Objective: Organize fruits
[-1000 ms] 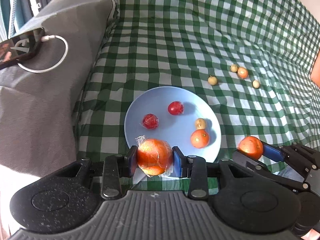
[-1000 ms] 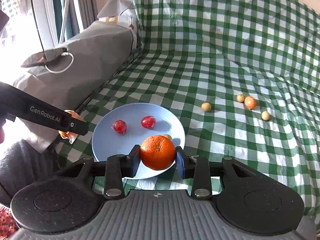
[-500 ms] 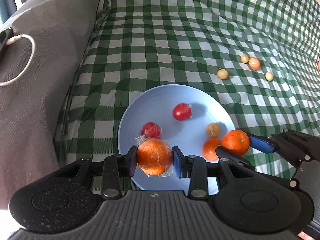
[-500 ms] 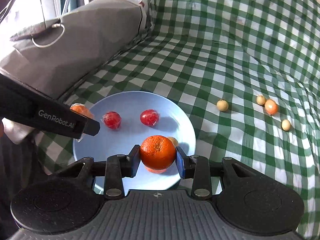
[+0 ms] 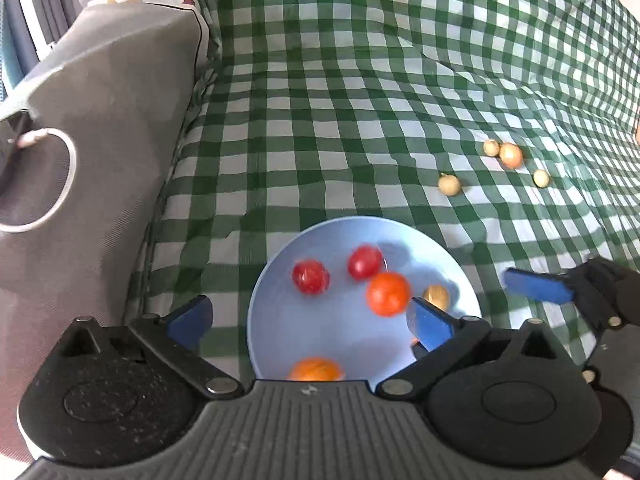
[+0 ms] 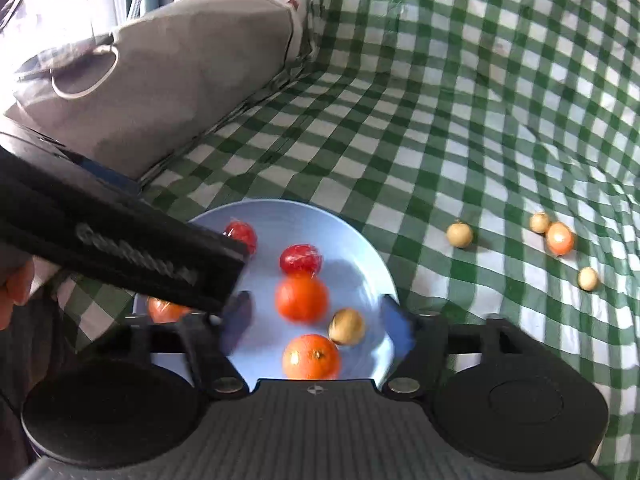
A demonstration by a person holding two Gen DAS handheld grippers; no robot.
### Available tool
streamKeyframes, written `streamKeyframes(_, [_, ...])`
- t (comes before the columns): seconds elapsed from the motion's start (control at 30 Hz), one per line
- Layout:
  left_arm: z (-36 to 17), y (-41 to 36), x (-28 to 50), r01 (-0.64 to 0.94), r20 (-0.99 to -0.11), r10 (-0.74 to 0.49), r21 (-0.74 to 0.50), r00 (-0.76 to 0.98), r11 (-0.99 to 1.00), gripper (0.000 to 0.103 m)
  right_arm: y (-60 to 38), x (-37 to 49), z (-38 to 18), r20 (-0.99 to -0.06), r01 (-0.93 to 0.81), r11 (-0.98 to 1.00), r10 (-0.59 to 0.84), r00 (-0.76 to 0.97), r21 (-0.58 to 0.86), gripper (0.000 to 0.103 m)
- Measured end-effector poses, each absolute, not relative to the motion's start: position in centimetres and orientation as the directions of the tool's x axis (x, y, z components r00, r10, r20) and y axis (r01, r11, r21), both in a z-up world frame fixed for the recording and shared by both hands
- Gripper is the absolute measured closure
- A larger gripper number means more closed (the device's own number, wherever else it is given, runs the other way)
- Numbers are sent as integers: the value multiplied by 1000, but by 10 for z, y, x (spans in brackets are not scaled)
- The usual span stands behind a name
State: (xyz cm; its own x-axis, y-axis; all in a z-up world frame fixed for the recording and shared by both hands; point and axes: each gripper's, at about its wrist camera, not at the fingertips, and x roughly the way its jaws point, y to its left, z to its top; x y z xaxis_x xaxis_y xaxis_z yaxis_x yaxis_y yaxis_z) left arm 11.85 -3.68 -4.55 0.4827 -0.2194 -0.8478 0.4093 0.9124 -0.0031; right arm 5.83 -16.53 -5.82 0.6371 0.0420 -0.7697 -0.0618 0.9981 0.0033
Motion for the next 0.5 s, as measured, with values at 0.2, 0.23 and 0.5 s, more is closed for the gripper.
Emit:
streamKeyframes(0.2, [-24, -14, 76, 378, -844, -163, 50, 510, 924, 0, -171, 13, -33, -788, 3, 1000, 22, 616, 30, 6])
streamKeyframes(0.23, [-22, -9, 68, 365, -845, -153, 53, 512, 929, 0, -171, 5, -30, -789, 13, 999, 20, 614, 35, 5])
streamKeyframes(0.5, [-4, 8, 22, 330, -828, -138, 60, 544, 942, 0, -158, -47, -4, -762, 58, 997, -6, 647, 42, 3])
